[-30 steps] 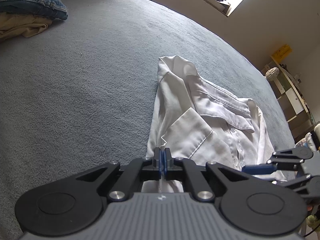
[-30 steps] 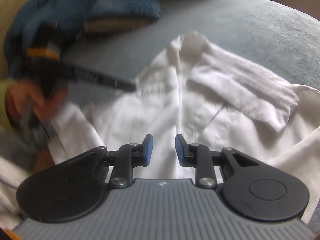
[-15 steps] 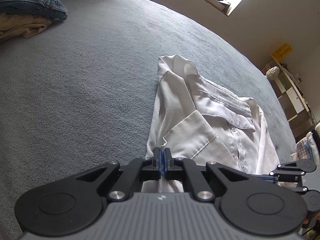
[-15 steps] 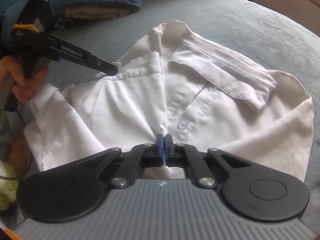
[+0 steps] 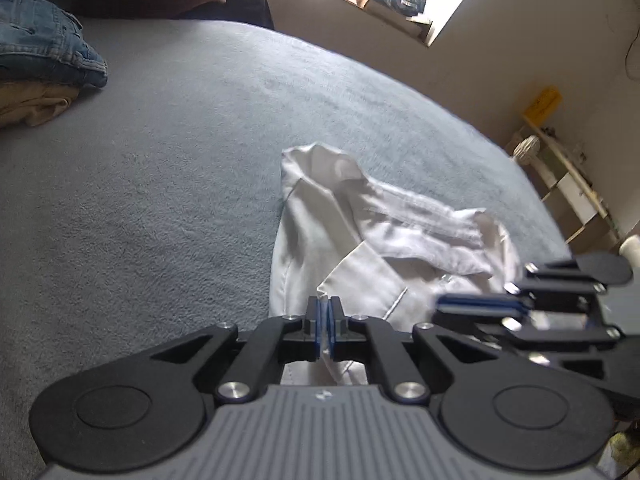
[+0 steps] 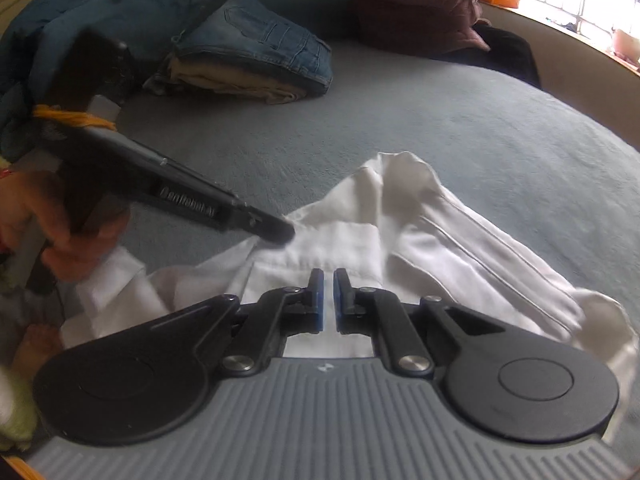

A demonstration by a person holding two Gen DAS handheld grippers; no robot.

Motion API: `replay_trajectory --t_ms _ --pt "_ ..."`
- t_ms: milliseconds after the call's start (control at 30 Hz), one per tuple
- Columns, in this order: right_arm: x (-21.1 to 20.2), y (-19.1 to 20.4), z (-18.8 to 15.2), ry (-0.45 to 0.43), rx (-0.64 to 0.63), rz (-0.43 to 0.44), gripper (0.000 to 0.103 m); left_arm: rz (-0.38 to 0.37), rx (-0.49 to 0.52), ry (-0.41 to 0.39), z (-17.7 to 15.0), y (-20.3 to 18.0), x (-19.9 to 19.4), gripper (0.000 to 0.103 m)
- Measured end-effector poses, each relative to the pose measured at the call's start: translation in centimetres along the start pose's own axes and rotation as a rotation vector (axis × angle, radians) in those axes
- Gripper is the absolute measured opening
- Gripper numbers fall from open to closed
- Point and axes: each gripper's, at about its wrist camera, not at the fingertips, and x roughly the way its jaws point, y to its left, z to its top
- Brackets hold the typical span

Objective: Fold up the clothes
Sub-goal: 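Open both grippers and lift them away from the shirt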

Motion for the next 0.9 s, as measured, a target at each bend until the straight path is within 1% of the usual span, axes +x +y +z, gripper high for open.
replay_trajectory --t_ms 100,167,200,233,267,300,400,433,500,567,633,667,767,800,900 --pt "2.2 -0.1 0.1 0.017 -0.005 -0.005 0.005 0.025 0.016 0.019 -0.2 0.0 0.8 0.005" --pt "3.5 -0.2 -0.2 0.030 -0.002 -0.006 0.005 0.016 -0.006 0.014 -0.2 0.4 0.6 0.006" --pt "4.2 -0.4 -0.5 0.040 0.003 -0.008 0.004 0.010 -0.025 0.010 -0.1 0.6 0.3 0.010" --pt "4.7 -0.8 -0.6 0.038 0.022 -0.004 0.003 0.004 -0.044 0.006 0.0 0.9 0.0 0.018" --pt "5.0 -1.2 -0.8 0.030 0.049 0.004 0.003 0.000 -0.061 -0.004 0.2 1.1 -0.3 0.023" --pt "5.2 -1.8 -0.8 0.025 0.085 0.017 0.003 0.000 -0.073 -0.029 0.3 1.2 -0.9 0.030" --pt "5.3 -3.9 -0.9 0.025 0.245 0.081 0.004 0.007 -0.068 -0.088 0.8 1.1 -2.8 0.031" --pt "5.3 -4.6 -0.9 0.026 0.300 0.102 0.004 0.002 -0.065 -0.100 1.0 0.9 -3.3 0.031" --pt "5.0 -6.5 -1.5 0.016 0.448 0.173 0.005 -0.017 -0.057 -0.110 1.5 0.6 -3.9 0.031" --pt "4.6 -8.4 -2.1 0.003 0.603 0.248 0.009 -0.019 -0.050 -0.099 1.7 0.1 -4.0 0.031" --pt "4.1 -10.4 -2.8 -0.010 0.758 0.324 0.023 -0.019 -0.044 -0.074 1.9 -0.7 -3.5 0.031" --pt "3.1 -11.2 -2.9 -0.040 0.806 0.342 0.025 -0.020 -0.038 -0.064 1.8 -1.1 -3.4 0.032" --pt "-2.9 -12.8 -3.5 -0.175 0.830 0.311 0.031 -0.022 0.002 -0.034 1.6 -2.5 -3.3 0.040" --pt "-5.1 -13.2 -3.8 -0.213 0.824 0.289 0.032 -0.026 0.023 -0.027 1.5 -3.1 -3.3 0.044" --pt "-11.8 -13.1 -5.3 -0.280 0.790 0.182 0.032 -0.029 0.099 0.013 1.3 -5.3 -2.9 0.046"
